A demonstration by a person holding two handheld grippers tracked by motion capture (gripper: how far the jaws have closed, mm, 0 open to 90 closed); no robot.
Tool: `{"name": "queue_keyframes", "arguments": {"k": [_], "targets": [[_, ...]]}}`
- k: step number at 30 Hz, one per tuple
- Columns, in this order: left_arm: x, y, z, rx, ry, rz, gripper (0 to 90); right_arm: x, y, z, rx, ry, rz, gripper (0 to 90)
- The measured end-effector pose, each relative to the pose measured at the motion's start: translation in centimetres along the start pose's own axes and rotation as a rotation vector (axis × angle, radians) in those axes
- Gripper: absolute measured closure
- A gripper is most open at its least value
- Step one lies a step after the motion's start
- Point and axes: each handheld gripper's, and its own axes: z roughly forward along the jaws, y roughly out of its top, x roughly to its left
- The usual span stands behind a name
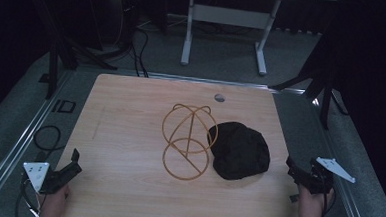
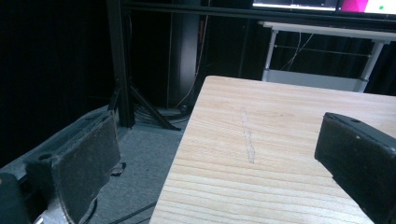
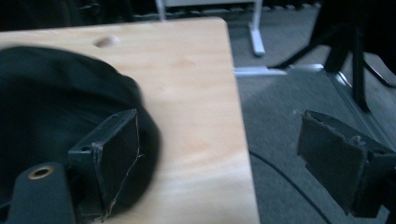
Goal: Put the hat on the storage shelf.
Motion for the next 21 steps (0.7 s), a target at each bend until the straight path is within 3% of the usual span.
{"name": "queue_keyframes", "arguments": {"k": [4,10,13,16,21], "targets": [[0.0,0.0,0.0,-0.001,-0.002,-0.003,0.5,1.5,2.3,-0.9,-0.018,0.056,-0.048,12.8],[0.1,0.0,0.0,0.000,-0.007,-0.003,0.5,4.2,4.8,-1.9,-0.052,0.133,-0.078,12.9],[0.1,0.0,0.0,-0.001,-0.010,-0.004,0.5,5.7,5.6,-2.1,-0.050,0.167,-0.084,12.8],[0.1,0.0,0.0,-0.001,-0.013,-0.003,0.5,7.3,6.3,-2.3,-0.052,0.231,-0.094,11.7],[0.1,0.0,0.0,0.001,-0.019,-0.003,0.5,9.8,6.5,-1.6,-0.013,0.277,-0.142,12.1]]}}
